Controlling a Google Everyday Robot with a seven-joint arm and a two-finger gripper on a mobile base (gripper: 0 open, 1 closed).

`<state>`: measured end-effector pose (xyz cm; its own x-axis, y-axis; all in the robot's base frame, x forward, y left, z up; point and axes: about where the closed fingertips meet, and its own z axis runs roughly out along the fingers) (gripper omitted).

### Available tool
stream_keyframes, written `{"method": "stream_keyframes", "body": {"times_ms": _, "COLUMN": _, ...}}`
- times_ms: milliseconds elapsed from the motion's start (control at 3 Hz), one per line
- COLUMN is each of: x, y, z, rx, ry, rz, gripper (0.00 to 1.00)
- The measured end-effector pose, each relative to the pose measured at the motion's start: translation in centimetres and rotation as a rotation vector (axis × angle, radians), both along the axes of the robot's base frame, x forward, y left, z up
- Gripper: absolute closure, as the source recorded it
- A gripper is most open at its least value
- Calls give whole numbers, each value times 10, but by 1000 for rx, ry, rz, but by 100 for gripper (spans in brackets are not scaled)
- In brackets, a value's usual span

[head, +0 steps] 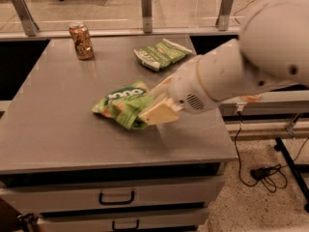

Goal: Move green rice chip bag near green jalapeno chip bag

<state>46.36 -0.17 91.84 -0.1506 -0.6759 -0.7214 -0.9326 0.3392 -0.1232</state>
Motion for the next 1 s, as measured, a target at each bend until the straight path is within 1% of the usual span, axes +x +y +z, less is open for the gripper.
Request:
{"method": "stream_keyframes", "body": {"times_ms": 333, "x": 4, "y": -10, "z": 8, "rx": -10, "ry": -22, "rz": -20, "gripper": 100}}
{"method": "stream_keyframes", "body": {"times_ms": 667, "x": 6, "y": -13, "z": 7, "rx": -19, "ry": -30, "rz": -38, "gripper": 100}}
{"method": "stream_keyframes", "body": {"times_ms": 1000, "x": 35, "y": -47, "z": 19, "rx": -66, "ry": -107, "rz": -122, "gripper": 100}}
